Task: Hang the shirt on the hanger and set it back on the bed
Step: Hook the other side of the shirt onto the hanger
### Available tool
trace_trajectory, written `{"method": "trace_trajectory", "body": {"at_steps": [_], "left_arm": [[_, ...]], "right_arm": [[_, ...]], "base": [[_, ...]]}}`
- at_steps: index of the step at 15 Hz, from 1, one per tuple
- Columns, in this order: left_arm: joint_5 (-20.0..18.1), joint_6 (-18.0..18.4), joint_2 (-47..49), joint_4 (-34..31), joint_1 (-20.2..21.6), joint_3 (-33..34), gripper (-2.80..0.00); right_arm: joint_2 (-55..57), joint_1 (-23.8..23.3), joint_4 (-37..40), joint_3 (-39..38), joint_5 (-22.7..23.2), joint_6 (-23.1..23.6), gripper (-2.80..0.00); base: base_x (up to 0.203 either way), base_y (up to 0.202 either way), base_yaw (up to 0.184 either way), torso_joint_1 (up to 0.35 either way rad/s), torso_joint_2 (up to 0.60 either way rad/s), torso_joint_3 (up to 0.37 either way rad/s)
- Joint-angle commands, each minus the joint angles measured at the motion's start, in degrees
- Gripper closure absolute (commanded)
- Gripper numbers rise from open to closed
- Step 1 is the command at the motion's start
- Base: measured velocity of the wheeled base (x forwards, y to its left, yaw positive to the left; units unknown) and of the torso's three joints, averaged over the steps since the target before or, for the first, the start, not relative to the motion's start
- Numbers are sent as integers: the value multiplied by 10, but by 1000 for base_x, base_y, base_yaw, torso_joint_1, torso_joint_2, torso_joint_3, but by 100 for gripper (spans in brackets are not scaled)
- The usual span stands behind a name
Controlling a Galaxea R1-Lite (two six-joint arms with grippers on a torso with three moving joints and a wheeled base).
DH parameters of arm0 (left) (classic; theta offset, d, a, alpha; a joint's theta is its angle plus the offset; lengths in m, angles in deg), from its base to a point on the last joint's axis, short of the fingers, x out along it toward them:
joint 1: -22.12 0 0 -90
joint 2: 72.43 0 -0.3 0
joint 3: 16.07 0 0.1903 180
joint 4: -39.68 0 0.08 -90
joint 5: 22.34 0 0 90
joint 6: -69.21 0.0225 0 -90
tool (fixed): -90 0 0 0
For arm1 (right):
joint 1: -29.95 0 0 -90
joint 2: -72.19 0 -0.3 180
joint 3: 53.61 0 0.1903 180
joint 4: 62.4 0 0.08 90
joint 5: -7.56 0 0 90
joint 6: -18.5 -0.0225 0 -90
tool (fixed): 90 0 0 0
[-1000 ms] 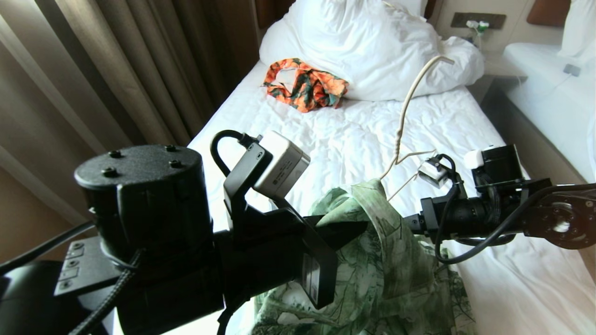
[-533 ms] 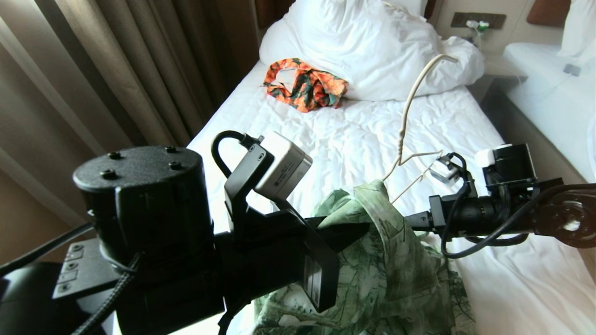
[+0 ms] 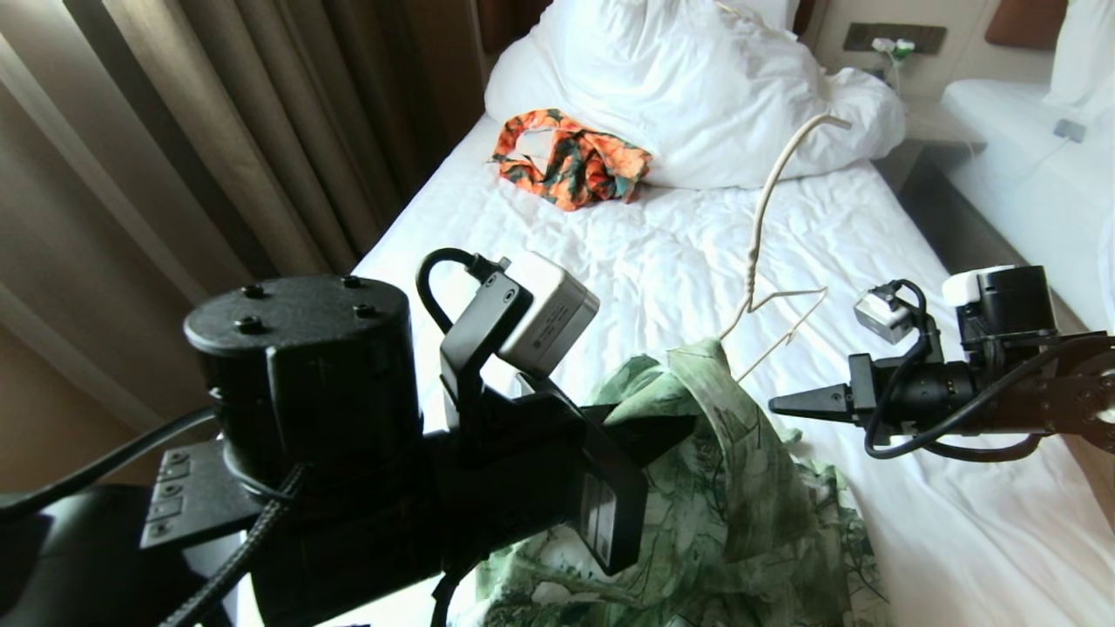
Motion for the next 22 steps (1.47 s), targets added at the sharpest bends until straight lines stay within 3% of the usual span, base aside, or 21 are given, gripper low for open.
{"method": "trace_trajectory", "body": {"at_steps": [1, 4, 5, 11, 14, 19, 22], "left_arm": [[0, 0, 6, 2, 0, -5, 0], [0, 0, 4, 1, -1, -7, 0], [1, 0, 2, 1, -1, -7, 0], [2, 1, -3, 1, 0, -5, 0], [2, 1, -2, 1, 0, -4, 0], [2, 1, 0, 1, 0, -6, 0], [1, 1, 3, 1, 0, -6, 0]], "right_arm": [[7, 20, -3, 0, 2, -8, 0], [31, 51, -33, 6, 2, -14, 0], [37, 65, -45, 6, 1, -19, -280], [30, 72, -55, -27, 0, -28, -280], [31, 71, -98, -54, 2, -31, -280], [49, 76, -298, -97, 15, -184, -280], [52, 82, -338, -109, 18, -245, -280]], "base": [[0, 0, 0, 0, 0, 0], [0, 0, 0, 0, 0, 0], [0, 0, 0, 0, 0, 0], [0, 0, 0, 0, 0, 0], [0, 0, 0, 0, 0, 0], [0, 0, 0, 0, 0, 0], [0, 0, 0, 0, 0, 0]]}}
